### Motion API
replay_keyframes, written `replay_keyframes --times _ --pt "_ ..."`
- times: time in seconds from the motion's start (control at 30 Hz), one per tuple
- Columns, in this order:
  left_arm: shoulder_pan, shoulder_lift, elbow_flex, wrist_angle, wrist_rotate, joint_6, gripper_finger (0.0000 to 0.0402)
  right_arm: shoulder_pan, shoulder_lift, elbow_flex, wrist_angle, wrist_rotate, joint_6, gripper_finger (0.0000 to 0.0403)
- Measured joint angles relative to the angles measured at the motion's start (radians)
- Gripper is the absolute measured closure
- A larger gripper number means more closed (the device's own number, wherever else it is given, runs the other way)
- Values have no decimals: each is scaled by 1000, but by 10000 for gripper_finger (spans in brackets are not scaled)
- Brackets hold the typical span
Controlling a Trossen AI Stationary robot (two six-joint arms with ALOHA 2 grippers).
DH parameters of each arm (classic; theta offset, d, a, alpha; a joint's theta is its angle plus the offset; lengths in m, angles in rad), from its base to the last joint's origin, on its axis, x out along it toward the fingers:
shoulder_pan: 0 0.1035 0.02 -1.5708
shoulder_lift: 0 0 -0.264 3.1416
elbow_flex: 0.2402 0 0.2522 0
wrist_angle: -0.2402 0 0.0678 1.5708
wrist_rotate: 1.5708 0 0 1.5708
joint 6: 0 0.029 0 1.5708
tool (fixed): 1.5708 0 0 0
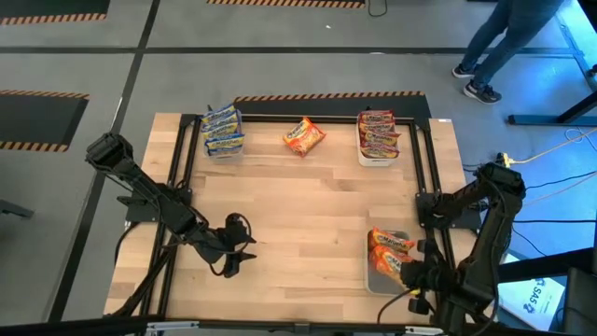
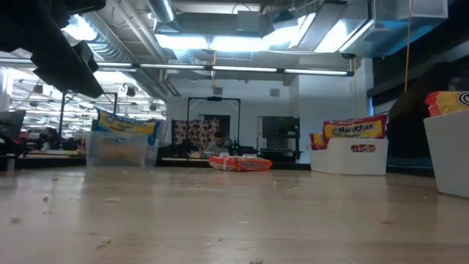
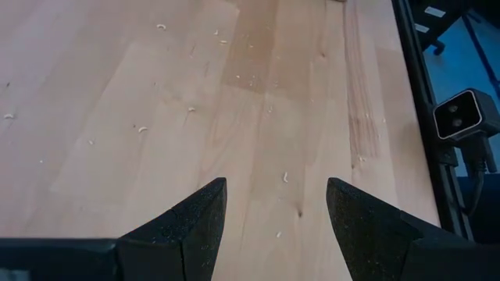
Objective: Sort Maruchan noodles
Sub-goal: Put the bottom orange noodle pack into the gray bin
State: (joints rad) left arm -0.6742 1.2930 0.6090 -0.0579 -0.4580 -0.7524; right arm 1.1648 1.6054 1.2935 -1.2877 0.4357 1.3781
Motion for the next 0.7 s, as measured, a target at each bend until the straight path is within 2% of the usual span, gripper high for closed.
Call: replay_keyframes --times 0.33,0.57,0.7 --pt "9 0 0 -1 5 3 186 0 0 -97 125 147 -155 388" --pt "9 0 0 -1 4 3 186 -1 0 -218 220 143 -204 387" --pt "9 0 0 -1 3 3 186 -1 0 -267 299 75 -200 387"
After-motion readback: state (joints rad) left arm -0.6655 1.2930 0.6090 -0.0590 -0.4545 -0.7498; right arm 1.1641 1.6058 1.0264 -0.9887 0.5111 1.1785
